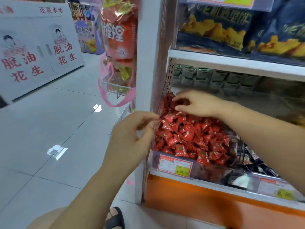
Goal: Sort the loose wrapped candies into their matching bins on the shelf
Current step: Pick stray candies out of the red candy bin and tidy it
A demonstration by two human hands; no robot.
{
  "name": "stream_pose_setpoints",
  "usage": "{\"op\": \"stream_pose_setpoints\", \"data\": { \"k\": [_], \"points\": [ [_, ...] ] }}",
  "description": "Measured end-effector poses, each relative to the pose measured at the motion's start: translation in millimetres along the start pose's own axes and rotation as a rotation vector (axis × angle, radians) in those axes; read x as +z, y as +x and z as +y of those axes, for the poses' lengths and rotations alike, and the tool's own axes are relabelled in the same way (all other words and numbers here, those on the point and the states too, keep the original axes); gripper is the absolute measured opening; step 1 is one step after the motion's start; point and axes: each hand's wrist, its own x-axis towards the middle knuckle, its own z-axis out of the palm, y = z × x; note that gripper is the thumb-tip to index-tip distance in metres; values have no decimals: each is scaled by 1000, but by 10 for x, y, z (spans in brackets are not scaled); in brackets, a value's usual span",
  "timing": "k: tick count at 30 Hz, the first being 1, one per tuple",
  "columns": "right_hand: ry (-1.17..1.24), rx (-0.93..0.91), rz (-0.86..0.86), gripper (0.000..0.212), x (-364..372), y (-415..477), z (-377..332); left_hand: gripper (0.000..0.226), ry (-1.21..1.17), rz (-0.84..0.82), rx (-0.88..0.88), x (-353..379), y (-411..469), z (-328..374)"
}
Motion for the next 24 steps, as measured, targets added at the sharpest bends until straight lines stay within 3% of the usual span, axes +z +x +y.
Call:
{"op": "stream_pose_setpoints", "data": {
  "k": [4, 8, 12, 16, 19, 24],
  "points": [
    [-113, -36, -138, 62, 247, 277, -145, 34, 152, 163, -42, 5, 33, -152],
    [-265, 37, -296, 65, 338, 347, -1, 62, 153, 84, -89, 82, 34, -281],
    [-322, 73, -379, 51, 251, 231, 192, 69, 133, -4, -173, 136, 54, -338],
    [-327, 156, -435, 60, 114, 49, 373, 71, 29, -57, -222, 160, 119, -349],
    [-235, 205, -438, 66, -50, -73, 371, 64, -43, -55, -232, 141, 156, -323],
    [52, 74, -192, 35, -83, 142, 114, 60, -95, -23, -231, 98, 220, -312]
  ]
}}
